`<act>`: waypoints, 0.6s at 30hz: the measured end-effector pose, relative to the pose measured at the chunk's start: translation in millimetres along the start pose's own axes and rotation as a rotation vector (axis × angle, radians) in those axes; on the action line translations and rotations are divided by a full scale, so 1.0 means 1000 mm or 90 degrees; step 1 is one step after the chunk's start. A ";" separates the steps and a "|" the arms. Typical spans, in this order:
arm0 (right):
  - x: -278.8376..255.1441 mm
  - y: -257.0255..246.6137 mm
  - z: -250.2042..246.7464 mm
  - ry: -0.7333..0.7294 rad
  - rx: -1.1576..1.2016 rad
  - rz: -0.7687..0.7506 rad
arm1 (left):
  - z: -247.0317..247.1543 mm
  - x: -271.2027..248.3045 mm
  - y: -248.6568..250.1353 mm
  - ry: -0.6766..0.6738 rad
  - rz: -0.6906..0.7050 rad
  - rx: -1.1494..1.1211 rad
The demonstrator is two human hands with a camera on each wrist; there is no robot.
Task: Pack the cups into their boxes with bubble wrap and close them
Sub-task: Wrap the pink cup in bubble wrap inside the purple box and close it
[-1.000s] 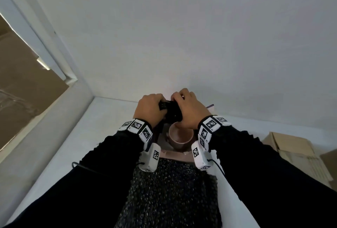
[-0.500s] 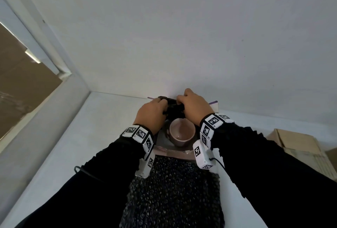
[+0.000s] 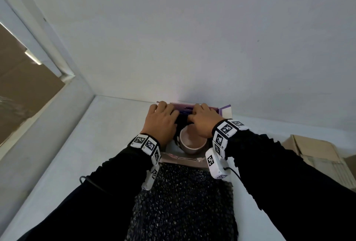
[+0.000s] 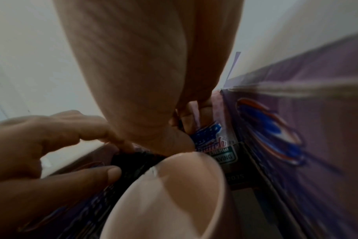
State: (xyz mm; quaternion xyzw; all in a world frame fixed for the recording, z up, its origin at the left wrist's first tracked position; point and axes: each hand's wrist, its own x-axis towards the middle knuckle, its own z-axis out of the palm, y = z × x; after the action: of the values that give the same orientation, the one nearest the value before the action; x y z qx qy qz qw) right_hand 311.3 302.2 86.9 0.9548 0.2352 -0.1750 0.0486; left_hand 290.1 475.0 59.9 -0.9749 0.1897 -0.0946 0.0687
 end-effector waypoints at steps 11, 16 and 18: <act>-0.014 -0.001 -0.010 -0.013 0.079 0.021 | -0.010 -0.006 0.008 -0.153 -0.032 -0.001; -0.041 -0.007 -0.044 0.106 0.231 -0.028 | -0.035 -0.029 0.014 -0.045 -0.014 0.005; -0.060 -0.018 -0.048 0.162 0.269 -0.062 | -0.036 -0.043 0.017 0.002 0.022 -0.054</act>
State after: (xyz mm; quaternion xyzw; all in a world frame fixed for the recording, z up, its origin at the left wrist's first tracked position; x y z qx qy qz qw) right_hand 268.4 300.6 153.2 0.9458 0.2431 -0.1007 -0.1906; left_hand 237.2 471.9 85.5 -0.9733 0.2106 -0.0871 0.0287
